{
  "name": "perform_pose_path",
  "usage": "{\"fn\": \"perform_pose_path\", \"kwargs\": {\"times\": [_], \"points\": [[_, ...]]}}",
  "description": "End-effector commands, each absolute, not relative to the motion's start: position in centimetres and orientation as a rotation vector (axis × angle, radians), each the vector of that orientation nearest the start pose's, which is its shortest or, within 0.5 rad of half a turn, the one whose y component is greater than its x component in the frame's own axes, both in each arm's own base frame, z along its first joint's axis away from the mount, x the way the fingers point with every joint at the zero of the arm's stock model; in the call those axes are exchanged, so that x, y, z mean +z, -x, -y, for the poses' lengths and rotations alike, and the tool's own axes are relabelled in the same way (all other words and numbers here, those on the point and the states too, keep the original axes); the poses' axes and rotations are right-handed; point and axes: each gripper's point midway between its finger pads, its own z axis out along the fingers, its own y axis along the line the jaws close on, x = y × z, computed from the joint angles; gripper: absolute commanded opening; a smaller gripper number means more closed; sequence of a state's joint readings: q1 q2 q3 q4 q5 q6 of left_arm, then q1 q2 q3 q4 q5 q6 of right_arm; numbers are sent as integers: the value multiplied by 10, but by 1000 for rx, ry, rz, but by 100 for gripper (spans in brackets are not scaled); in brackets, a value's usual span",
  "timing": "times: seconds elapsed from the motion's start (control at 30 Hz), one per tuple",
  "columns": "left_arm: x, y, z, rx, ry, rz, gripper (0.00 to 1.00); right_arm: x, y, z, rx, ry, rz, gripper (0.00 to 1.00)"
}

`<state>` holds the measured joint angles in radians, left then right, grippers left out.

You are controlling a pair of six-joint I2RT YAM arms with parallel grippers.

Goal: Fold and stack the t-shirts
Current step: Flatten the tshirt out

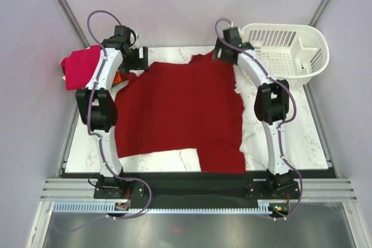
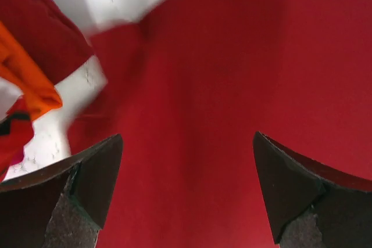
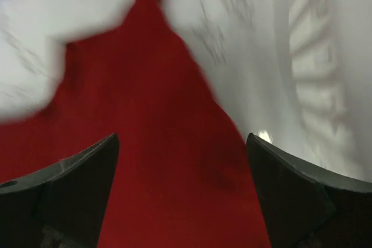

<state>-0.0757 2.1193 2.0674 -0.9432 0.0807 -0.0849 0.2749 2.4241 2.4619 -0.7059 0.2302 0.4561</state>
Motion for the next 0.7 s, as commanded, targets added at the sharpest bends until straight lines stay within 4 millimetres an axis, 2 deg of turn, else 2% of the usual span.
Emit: {"fn": "perform_pose_path", "kwargs": {"times": [0.0, 0.03, 0.1, 0.2, 0.23, 0.27, 0.3, 0.33, 0.37, 0.4, 0.43, 0.47, 0.53, 0.57, 0.6, 0.63, 0.67], "points": [[299, -482, 76, -249, -31, -2259, 100, 342, -545, -140, 256, -324, -1856, 98], [312, -476, 76, -256, -39, -2231, 100, 353, -540, -141, 270, -319, -1829, 98], [314, -465, 82, -284, -58, -2233, 100, 368, -531, -149, 282, -288, -1831, 98], [316, -443, 90, -311, -80, -2232, 100, 354, -519, -157, 250, -245, -1911, 98], [318, -438, 92, -319, -86, -2220, 100, 359, -512, -155, 253, -245, -1902, 98], [309, -426, 95, -331, -93, -2240, 100, 356, -509, -156, 268, -256, -1905, 98], [304, -419, 99, -350, -105, -2248, 99, 328, -502, -158, 266, -254, -1961, 98], [297, -413, 102, -365, -114, -2262, 98, 327, -500, -162, 306, -253, -1940, 98], [270, -404, 105, -373, -121, -2316, 98, 330, -491, -168, 366, -238, -1930, 98], [269, -395, 105, -377, -122, -2311, 97, 297, -483, -174, 393, -239, -1992, 98], [259, -390, 105, -379, -121, -2326, 97, 297, -484, -183, 446, -227, -1965, 98], [235, -381, 104, -383, -112, -2369, 96, 275, -475, -196, 509, -188, -2019, 98], [230, -368, 103, -395, -100, -2368, 95, 249, -473, -217, 605, -165, -2074, 98], [215, -357, 103, -404, -74, -2402, 95, 232, -466, -231, 648, -133, -2120, 95], [219, -348, 101, -405, -76, -2387, 95, 222, -460, -242, 685, -106, -2150, 94], [221, -346, 108, -449, -87, -2361, 94, 211, -457, -250, 693, -85, -2171, 93], [210, -337, 107, -456, -69, -2379, 94, 193, -445, -260, 695, -53, -2210, 93]]}}
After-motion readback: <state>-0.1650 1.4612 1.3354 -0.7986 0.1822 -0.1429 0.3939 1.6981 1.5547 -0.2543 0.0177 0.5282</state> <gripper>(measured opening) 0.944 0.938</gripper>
